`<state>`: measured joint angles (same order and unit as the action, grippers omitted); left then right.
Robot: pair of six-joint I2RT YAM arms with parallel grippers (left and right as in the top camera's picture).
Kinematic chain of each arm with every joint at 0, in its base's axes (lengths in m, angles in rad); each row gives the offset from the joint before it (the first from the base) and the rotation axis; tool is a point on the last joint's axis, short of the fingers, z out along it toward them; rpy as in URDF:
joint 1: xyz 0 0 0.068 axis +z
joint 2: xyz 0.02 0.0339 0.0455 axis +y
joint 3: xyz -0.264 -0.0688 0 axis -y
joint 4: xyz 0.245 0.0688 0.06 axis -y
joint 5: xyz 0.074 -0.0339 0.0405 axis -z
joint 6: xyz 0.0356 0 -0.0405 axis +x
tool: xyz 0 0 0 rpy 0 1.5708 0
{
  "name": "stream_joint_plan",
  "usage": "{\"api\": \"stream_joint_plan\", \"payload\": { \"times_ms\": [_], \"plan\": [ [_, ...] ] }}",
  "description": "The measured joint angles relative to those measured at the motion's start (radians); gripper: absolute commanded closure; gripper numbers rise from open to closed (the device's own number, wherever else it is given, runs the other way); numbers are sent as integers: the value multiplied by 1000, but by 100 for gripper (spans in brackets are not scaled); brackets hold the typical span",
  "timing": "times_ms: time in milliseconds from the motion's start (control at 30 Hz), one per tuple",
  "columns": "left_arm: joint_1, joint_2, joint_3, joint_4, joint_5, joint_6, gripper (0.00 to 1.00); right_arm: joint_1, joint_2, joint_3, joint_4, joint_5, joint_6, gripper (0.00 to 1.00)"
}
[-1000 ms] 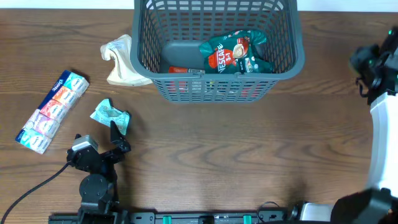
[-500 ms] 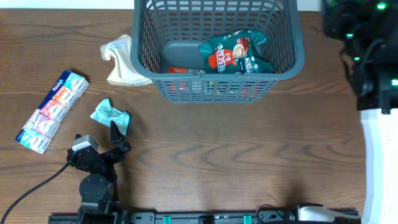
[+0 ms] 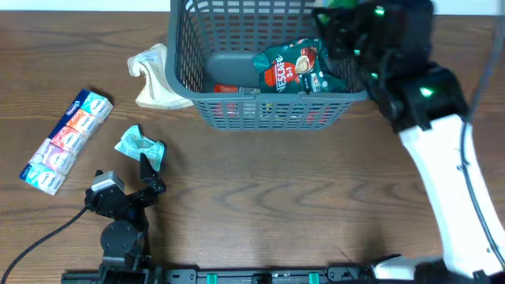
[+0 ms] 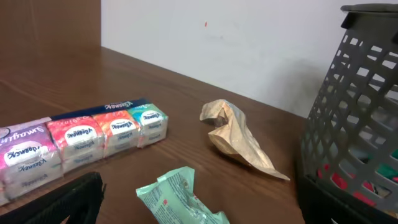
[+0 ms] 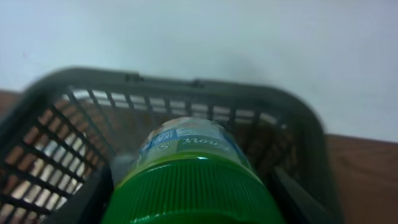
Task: Pack container
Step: 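Lift the Knorr jar with the right gripper over the basket, then release the jar into the basket and withdraw the right gripper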
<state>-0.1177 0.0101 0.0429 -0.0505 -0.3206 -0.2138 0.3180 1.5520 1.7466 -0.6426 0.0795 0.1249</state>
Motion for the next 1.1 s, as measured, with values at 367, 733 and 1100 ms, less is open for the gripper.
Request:
{"api": "stream_joint_plan", "payload": {
  "times_ms": [367,733,1100],
  "plan": [
    [0,0,0,0,0,0,1,2,226,0,-30,7,-5,99],
    [0,0,0,0,0,0,1,0,418,0,-80,-31,-14,99],
    [0,0,0,0,0,0,1,0,431,4,-92,-71,-27,1]
  ]
}}
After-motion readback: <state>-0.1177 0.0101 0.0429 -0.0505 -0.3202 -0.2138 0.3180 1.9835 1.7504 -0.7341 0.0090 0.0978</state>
